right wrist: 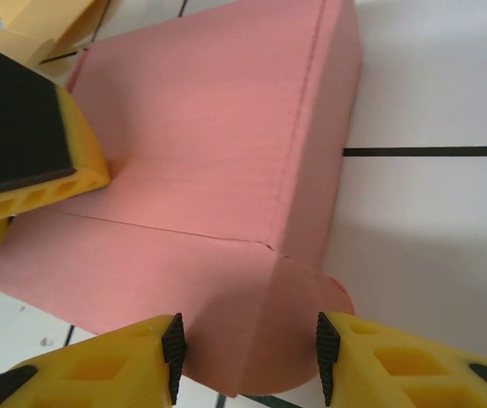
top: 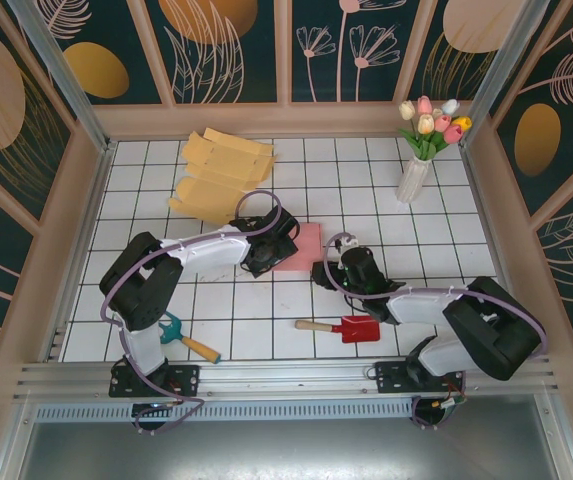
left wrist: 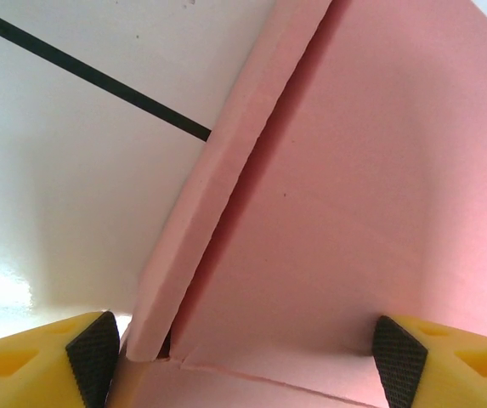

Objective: Fold the paper box

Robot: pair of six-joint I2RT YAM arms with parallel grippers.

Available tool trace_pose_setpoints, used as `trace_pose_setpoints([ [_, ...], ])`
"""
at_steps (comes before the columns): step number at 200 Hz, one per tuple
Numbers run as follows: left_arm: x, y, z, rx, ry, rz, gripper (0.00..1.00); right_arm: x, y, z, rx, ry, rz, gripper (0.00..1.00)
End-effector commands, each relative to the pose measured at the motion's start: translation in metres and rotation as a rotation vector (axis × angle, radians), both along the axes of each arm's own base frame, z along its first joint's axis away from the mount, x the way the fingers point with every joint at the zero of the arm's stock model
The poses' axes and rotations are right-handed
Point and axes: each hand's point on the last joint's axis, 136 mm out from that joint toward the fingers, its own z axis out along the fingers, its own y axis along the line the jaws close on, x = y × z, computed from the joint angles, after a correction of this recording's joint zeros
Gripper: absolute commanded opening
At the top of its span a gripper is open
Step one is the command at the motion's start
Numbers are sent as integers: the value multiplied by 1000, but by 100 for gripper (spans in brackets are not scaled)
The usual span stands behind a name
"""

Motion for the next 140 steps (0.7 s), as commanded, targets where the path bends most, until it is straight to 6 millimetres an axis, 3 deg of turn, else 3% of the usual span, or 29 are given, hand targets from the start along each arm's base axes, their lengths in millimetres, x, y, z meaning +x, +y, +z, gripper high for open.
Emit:
trace_pose_setpoints([
  [1,-14,30,-35,129,90,19,80,3,12,15,74,-28,41,47],
  [87,-14,28,-38,125,95,21,80,-1,14,4,100,20,87,44],
  [140,-13,28,-40,125,95,21,80,3,4,-5,61,4,54,42],
])
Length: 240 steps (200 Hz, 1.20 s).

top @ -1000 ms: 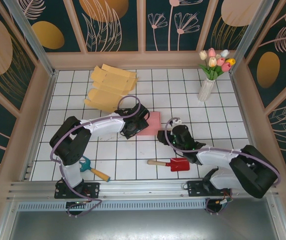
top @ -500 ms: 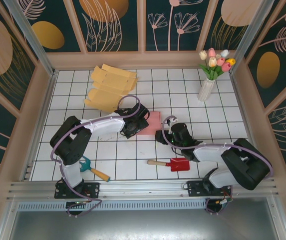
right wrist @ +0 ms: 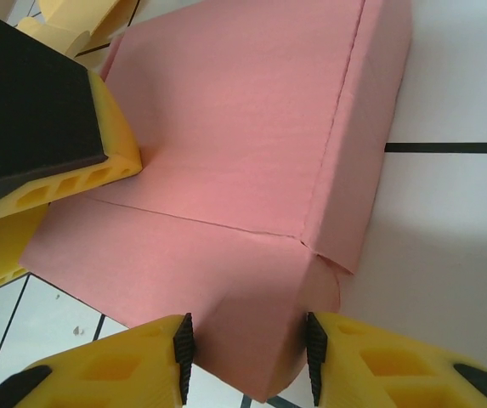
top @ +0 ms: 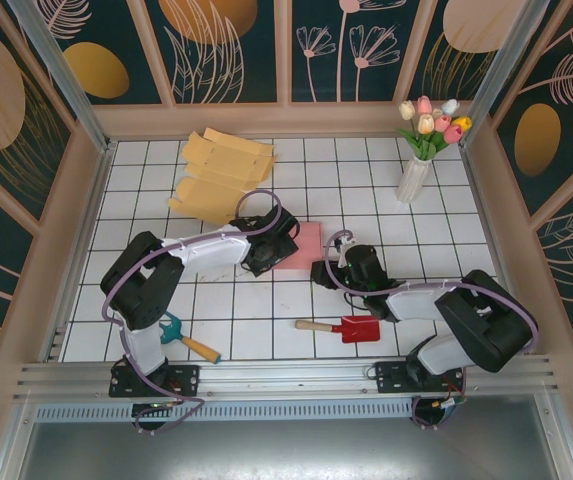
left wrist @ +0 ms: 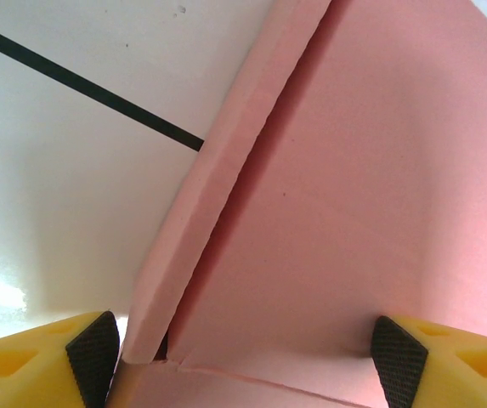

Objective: Fold the paper box

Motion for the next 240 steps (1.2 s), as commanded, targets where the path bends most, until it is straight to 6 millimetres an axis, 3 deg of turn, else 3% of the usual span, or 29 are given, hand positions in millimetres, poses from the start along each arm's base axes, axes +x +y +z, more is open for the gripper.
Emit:
trace_pose_setpoints([
  [1,-17,29,-39,132,103,16,80,3,-3,-2,-9,-23,-8,42],
  [118,-18,30,-46,138,113,16,80,4,-21,-24,-71,-58,-38,38],
  [182,-18,29,-48,136,115,13,80,6,-18,-30,-62,-65,-20,36],
  [240,-19,31,-52,140,120,13,80,12,-33,-51,-90,-31,-78,35],
])
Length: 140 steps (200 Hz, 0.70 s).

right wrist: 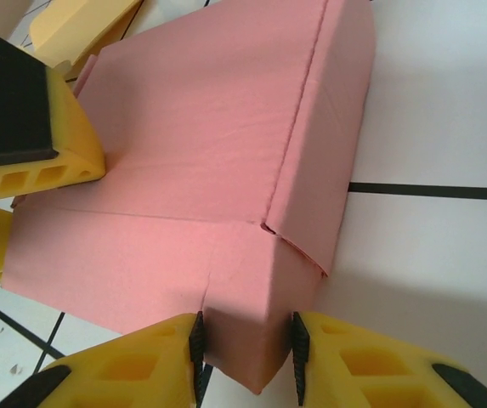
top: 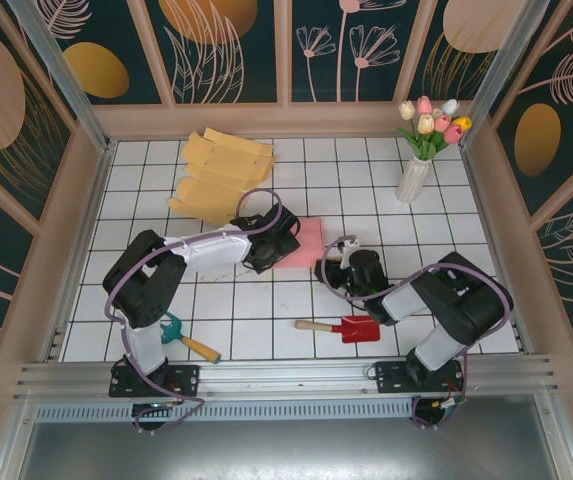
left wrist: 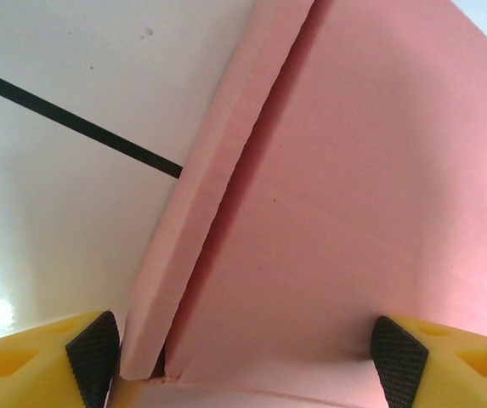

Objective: Fold the paper box

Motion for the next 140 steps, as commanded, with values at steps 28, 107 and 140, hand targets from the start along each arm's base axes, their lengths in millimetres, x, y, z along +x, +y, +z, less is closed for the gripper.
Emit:
trace_pose_setpoints([
  [28,-29,36,-53,160,151,3,80,-3,-21,-39,-78,94,-55,35],
  [107,-29,35,-55,161,152,-4,80,14,-35,-47,-117,123,-188,40],
  [140,-28,33,-55,155,151,-3,80,18,-33,-53,-134,143,-191,40],
])
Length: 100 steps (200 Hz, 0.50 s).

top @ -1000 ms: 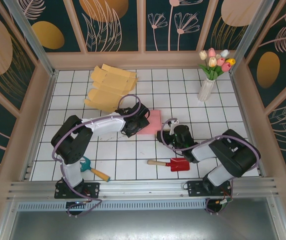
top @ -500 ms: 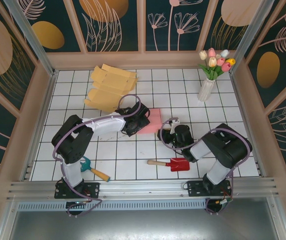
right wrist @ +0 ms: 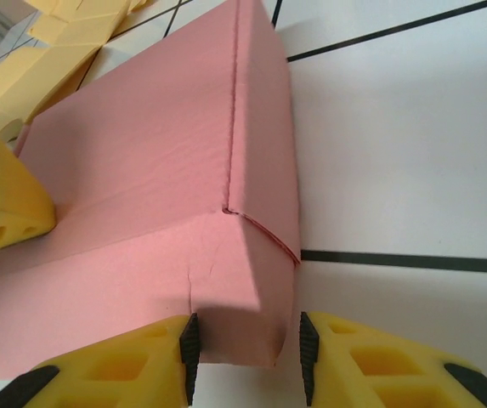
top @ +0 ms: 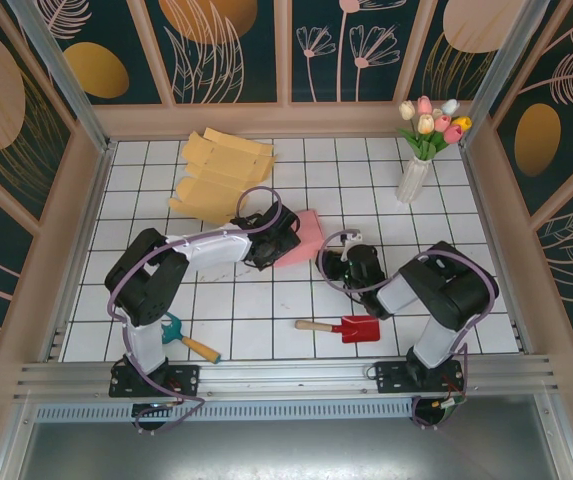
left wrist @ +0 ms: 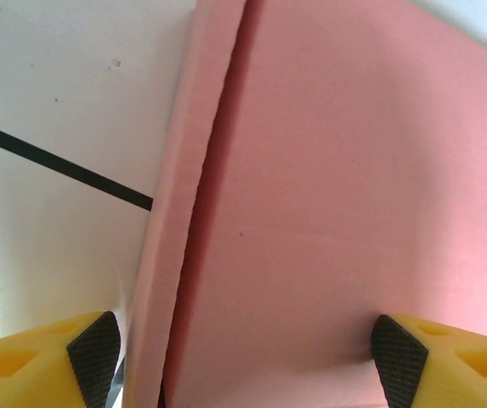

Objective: Fold the paper box

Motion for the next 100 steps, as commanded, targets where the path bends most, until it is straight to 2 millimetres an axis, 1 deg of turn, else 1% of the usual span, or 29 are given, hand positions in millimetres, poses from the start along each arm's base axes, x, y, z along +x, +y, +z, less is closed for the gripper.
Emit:
trace_pose_setpoints([
  [1,-38,38,-54,178,182,-12,80,-11,-25,-50,-125,168,-72,40],
  [41,-37,36,-53,174,179,-17,80,-7,-15,-56,-135,191,-45,39],
  [75,-36,33,-52,166,176,-24,79,-4,0,-58,-141,204,-12,38],
  [100,-34,31,-54,161,178,-29,79,-4,11,-66,-173,233,7,38],
])
